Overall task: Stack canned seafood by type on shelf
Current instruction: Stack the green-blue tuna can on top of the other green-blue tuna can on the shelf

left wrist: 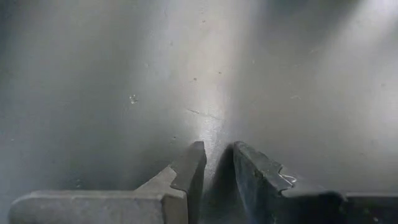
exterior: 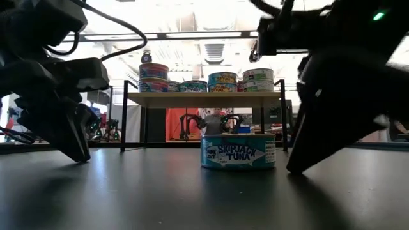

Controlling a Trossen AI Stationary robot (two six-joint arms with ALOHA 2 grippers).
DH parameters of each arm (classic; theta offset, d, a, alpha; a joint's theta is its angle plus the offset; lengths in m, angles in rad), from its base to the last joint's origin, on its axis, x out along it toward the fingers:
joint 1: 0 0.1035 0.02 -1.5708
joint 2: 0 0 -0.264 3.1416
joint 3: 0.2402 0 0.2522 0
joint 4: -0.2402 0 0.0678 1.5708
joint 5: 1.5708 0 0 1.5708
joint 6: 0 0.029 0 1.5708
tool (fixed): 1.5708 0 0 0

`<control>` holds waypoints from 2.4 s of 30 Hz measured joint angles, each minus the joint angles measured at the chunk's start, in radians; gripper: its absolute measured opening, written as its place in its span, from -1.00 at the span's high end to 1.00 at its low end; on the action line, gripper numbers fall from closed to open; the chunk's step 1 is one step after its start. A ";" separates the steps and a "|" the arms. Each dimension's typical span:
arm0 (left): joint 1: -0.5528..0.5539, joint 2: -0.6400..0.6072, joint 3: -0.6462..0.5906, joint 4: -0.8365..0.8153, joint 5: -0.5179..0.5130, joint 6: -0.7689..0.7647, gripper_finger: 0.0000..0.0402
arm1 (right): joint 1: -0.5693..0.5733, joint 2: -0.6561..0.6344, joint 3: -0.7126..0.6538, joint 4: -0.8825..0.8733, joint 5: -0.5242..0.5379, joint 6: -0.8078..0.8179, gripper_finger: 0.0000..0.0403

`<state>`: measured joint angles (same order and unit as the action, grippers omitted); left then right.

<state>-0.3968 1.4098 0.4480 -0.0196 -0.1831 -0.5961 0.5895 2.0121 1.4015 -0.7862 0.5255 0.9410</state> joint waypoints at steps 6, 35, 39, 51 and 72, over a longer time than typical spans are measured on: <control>-0.013 0.021 0.037 -0.086 -0.025 -0.009 0.62 | -0.067 0.000 0.012 -0.196 0.098 -0.110 -0.81; 0.026 0.077 0.021 0.172 -0.036 -0.009 0.62 | 0.172 -0.014 -0.008 0.067 0.051 0.472 -0.81; 0.052 0.150 0.036 0.242 -0.028 -0.059 0.62 | 0.147 -0.016 -0.094 0.229 0.066 0.461 -0.81; 0.086 0.302 0.207 0.248 0.095 -0.055 0.62 | 0.131 -0.019 -0.091 0.261 0.043 0.220 -0.81; 0.175 0.444 0.240 0.382 0.050 0.065 0.62 | 0.046 0.020 -0.123 0.290 0.141 0.373 -0.98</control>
<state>-0.2220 1.8537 0.6884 0.3621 -0.1330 -0.5313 0.6360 2.0317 1.2787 -0.4960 0.6667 1.3137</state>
